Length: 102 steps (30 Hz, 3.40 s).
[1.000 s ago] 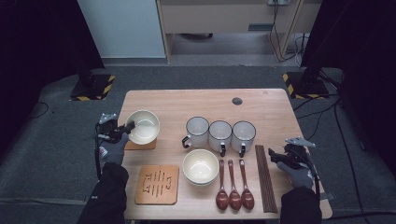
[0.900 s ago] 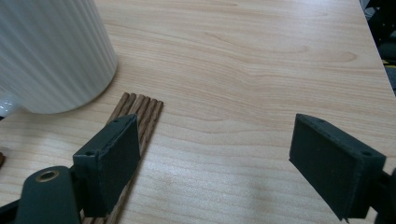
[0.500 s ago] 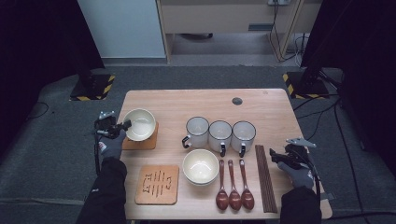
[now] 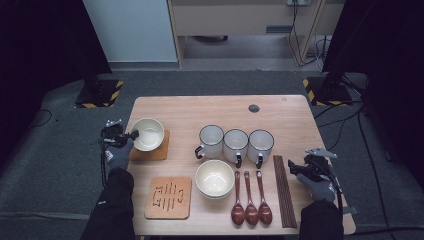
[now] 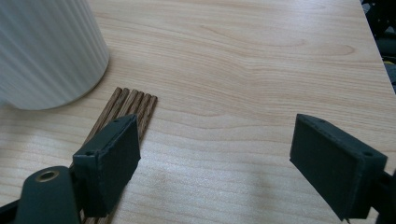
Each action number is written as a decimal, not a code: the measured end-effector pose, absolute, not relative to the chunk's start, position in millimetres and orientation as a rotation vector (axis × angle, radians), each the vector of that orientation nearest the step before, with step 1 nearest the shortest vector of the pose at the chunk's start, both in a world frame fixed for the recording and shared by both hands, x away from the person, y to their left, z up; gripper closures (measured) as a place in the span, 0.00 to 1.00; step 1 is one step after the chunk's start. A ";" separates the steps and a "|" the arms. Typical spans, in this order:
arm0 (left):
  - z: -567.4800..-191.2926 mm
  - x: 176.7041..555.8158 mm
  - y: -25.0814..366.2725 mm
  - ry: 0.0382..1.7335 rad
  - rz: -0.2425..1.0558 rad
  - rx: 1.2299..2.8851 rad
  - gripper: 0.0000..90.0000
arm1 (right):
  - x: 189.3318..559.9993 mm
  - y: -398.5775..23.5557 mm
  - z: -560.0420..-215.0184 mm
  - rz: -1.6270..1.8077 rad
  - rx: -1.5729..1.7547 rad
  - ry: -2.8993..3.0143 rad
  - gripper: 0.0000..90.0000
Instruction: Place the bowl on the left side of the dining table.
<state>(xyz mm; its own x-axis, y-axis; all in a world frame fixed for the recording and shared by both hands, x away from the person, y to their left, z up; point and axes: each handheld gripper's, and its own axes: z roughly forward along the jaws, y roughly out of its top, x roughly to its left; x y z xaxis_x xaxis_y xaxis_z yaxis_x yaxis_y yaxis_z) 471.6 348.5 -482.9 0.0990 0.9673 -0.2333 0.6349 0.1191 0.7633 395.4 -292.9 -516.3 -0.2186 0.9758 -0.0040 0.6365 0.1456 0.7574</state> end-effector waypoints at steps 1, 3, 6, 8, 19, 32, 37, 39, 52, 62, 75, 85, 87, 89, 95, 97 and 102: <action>-483.4 471.8 348.2 1.618 0.537 1.599 0.90 | 395.4 -292.4 -516.5 0.874 1.540 1.923 0.18; -484.6 472.3 347.8 1.622 0.541 1.612 0.90 | 395.3 -292.0 -516.5 0.877 1.539 1.921 0.18; -487.0 472.3 348.7 1.632 0.539 1.618 0.90 | 395.0 -292.8 -515.9 0.881 1.539 1.919 0.18; -488.6 472.6 349.5 1.640 0.535 1.618 0.90 | 395.1 -293.1 -516.0 0.880 1.539 1.920 0.18; -495.4 473.3 353.9 1.676 0.507 1.629 0.90 | 395.0 -292.5 -516.1 0.877 1.543 1.921 0.18; -498.7 475.0 355.0 1.668 0.486 1.602 0.89 | 395.0 -292.1 -516.3 0.874 1.543 1.921 0.18; -500.3 475.8 354.1 1.670 0.491 1.581 0.88 | 395.3 -291.8 -516.6 0.873 1.546 1.917 0.18; -501.1 476.4 353.4 1.672 0.496 1.579 0.88 | 395.3 -291.9 -516.5 0.873 1.544 1.919 0.18; -506.8 479.0 355.8 1.704 0.509 1.604 0.82 | 395.4 -291.6 -516.6 0.872 1.543 1.917 0.18; -503.2 477.9 354.4 1.665 0.546 1.621 0.72 | 394.9 -291.7 -515.7 0.877 1.540 1.909 0.18; -480.0 464.9 353.9 1.601 0.633 1.604 0.64 | 389.9 -290.7 -507.2 0.922 1.520 1.882 0.18; -459.2 442.3 344.7 1.517 0.672 1.597 0.61 | 384.4 -286.3 -495.9 0.974 1.494 1.862 0.18; -456.2 437.6 340.4 1.500 0.677 1.600 0.61 | 383.0 -286.0 -493.5 0.987 1.484 1.857 0.18; -453.0 432.5 335.1 1.482 0.689 1.613 0.61 | 380.6 -285.8 -490.9 0.998 1.483 1.849 0.19; -446.8 419.0 323.6 1.444 0.688 1.620 0.59 | 374.0 -284.0 -487.0 1.015 1.475 1.846 0.20; -445.4 413.9 319.4 1.431 0.685 1.625 0.58 | 371.7 -281.9 -485.3 1.024 1.470 1.850 0.20; -443.6 401.9 307.2 1.404 0.671 1.627 0.56 | 366.5 -276.3 -480.7 1.053 1.451 1.859 0.21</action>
<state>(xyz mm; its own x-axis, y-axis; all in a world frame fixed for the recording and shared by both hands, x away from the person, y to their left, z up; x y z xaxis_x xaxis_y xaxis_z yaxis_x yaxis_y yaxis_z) 401.9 307.2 -443.6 0.2217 0.9659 -0.1339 0.5028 0.0044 0.8644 366.5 -276.3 -480.7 -0.2644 0.9635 0.0419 0.5311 0.1092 0.8402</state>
